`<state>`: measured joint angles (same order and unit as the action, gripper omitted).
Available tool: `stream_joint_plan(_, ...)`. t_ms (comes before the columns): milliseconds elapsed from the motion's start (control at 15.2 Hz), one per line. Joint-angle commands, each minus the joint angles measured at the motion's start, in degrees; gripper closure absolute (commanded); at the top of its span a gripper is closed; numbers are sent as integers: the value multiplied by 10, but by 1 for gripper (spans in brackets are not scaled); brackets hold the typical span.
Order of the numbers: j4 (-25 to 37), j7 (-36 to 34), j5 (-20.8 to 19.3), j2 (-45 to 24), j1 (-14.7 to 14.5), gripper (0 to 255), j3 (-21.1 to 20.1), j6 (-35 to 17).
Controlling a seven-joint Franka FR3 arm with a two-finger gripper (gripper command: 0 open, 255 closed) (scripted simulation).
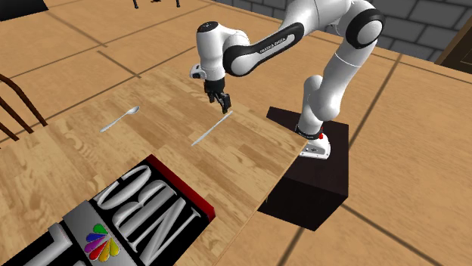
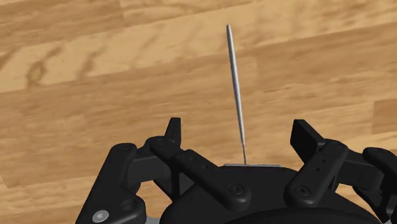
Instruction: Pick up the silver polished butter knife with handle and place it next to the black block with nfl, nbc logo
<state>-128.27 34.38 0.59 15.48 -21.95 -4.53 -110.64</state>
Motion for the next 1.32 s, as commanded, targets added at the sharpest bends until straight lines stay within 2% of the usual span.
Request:
stream_joint_plan(0, 6, 42, -8, -25, -18, 0, -12, -17)
stream_joint_plan(66, 7, 58, -11, -32, -25, 0, -18, -23)
stream_joint_plan(594, -36, 56, -13, -49, -24, 0, -18, -83)
stream_joint_plan(1056, -35, 56, -13, -49, -24, 0, -18, -83)
stream_joint_plan(1122, -35, 56, -13, -49, -24, 255, -18, -83)
stream_joint_plan(1254, -35, 56, -13, -49, -24, 255, -18, -83)
